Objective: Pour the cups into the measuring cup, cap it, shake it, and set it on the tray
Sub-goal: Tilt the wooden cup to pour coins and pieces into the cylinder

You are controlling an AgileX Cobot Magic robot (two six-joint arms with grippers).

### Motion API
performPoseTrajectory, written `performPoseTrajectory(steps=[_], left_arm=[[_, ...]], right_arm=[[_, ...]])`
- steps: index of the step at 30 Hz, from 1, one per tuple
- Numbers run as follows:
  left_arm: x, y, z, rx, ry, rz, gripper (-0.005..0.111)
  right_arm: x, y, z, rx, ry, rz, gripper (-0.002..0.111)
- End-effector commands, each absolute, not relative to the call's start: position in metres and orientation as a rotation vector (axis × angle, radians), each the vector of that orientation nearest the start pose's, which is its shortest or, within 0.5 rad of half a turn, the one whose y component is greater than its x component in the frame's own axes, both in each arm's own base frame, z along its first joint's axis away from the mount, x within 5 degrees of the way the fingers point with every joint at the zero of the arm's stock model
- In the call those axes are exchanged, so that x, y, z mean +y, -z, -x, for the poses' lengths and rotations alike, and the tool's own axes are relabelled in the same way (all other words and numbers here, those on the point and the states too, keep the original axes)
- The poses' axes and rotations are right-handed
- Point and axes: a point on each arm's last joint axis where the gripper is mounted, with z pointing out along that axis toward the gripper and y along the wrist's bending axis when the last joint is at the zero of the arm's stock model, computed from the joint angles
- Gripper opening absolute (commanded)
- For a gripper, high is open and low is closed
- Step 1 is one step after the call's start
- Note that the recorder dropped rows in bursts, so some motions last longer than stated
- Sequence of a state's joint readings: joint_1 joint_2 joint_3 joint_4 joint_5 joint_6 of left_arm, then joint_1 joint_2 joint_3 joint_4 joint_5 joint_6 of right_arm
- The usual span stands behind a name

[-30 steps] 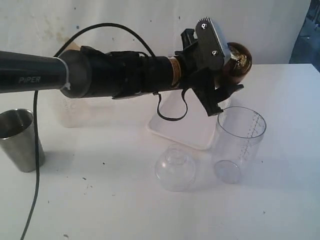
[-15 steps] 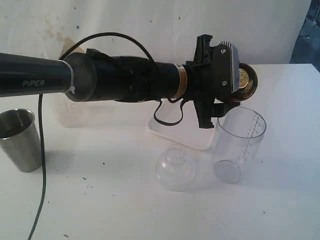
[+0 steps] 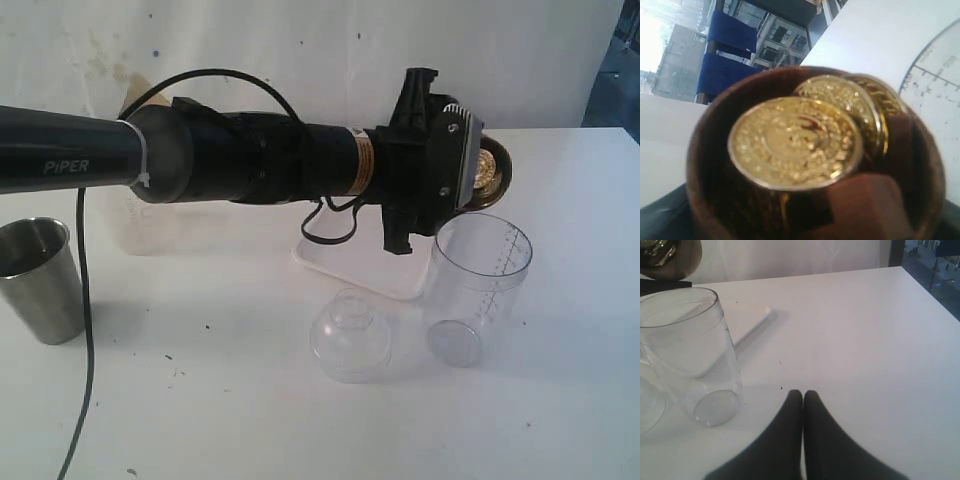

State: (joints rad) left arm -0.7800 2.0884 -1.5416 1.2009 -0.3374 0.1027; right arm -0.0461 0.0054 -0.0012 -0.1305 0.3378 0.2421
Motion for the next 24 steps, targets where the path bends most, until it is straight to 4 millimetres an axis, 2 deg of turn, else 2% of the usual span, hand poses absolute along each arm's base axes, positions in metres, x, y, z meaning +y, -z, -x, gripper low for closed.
performPoseTrajectory(steps=[1,8,19,24], left_arm=[[-0.3639,-0.2407,-0.3266,0.707,-0.084,-1.718,0.000],[-0.3678,-0.2446,-0.3203,0.628,-0.019,-1.700,0.000],[-0.3672,-0.2455,-0.3225,0.522,-0.142,-1.728,0.000],[-0.3670,-0.2476,-0.3240,0.527,-0.157,-1.702,0.000]], right_arm=[[-0.0061,-0.1831,-0.0534,1.808,-0.017,-0.177,0.000],[-0.0061,-0.1831,-0.0534,1.808,-0.017,-0.177,0.000],[-0.0061,-0.1831,-0.0534,1.808,-0.017,-0.177,0.000],[-0.0061,-0.1831,-0.0534,1.808,-0.017,-0.177,0.000]])
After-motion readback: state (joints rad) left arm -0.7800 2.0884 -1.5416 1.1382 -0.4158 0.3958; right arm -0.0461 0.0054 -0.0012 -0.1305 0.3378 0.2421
